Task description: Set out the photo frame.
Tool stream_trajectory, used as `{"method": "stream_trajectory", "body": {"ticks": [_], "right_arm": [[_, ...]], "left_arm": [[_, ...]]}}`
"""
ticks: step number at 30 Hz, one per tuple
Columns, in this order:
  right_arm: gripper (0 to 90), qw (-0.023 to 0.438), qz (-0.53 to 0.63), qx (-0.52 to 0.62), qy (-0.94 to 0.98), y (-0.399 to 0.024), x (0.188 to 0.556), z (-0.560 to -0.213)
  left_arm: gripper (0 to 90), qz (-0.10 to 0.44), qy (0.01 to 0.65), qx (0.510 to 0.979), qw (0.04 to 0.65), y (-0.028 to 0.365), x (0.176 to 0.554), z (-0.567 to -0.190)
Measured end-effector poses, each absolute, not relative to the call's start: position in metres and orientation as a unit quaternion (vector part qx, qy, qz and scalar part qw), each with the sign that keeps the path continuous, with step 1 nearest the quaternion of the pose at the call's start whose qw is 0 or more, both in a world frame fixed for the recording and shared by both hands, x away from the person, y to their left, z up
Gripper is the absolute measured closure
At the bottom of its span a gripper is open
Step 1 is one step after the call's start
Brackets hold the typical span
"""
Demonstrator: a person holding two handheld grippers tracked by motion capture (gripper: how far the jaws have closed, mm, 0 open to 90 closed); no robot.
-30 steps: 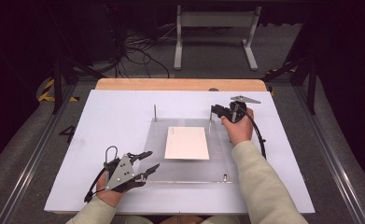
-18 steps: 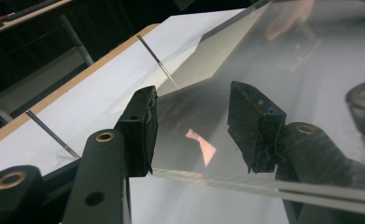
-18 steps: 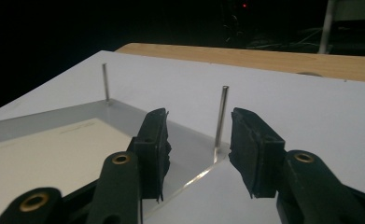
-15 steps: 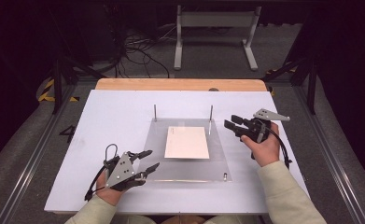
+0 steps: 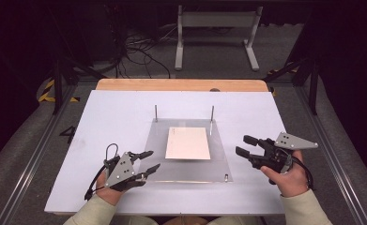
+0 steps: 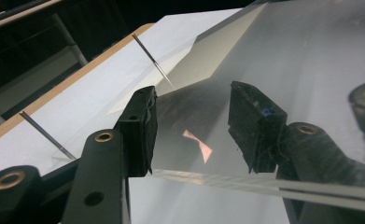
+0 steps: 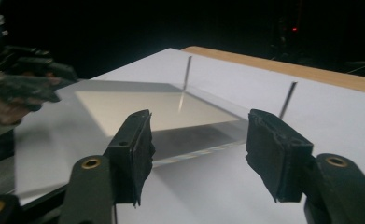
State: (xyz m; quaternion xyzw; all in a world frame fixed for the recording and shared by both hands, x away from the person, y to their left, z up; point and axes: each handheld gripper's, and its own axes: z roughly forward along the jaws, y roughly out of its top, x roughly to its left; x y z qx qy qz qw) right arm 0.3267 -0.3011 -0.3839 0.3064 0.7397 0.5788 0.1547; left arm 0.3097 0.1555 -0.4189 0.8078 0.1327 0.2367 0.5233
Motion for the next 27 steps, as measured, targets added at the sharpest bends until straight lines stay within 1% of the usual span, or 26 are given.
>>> {"method": "stream_trajectory", "body": {"ticks": [6,8,15,20,22,25,26,27], "right_arm": [[36.2,0.151,0.547,0.268,0.779,-0.298,0.313,-0.390],[35.8,0.132,0.529,0.262,0.796,-0.297,0.311,-0.394],[32.2,0.127,0.508,0.247,0.815,-0.288,0.310,-0.408],[26.5,0.143,0.515,0.207,0.820,-0.269,0.309,-0.410],[26.3,0.151,0.522,0.189,0.818,-0.262,0.308,-0.409],[28.2,0.162,0.528,0.169,0.816,-0.257,0.307,-0.407],[27.1,0.171,0.529,0.162,0.815,-0.254,0.307,-0.407],[27.8,0.183,0.529,0.154,0.814,-0.252,0.307,-0.406]], "left_arm": [[51.4,0.237,0.133,0.808,0.523,0.155,0.310,-0.419],[51.4,0.237,0.132,0.808,0.523,0.155,0.310,-0.419],[51.4,0.237,0.133,0.808,0.523,0.155,0.309,-0.419],[51.4,0.237,0.132,0.808,0.522,0.155,0.309,-0.419],[51.4,0.237,0.132,0.808,0.522,0.155,0.309,-0.419],[51.4,0.237,0.132,0.809,0.522,0.155,0.309,-0.419],[51.3,0.237,0.132,0.809,0.522,0.155,0.309,-0.419],[51.4,0.237,0.132,0.809,0.522,0.155,0.309,-0.419]]}}
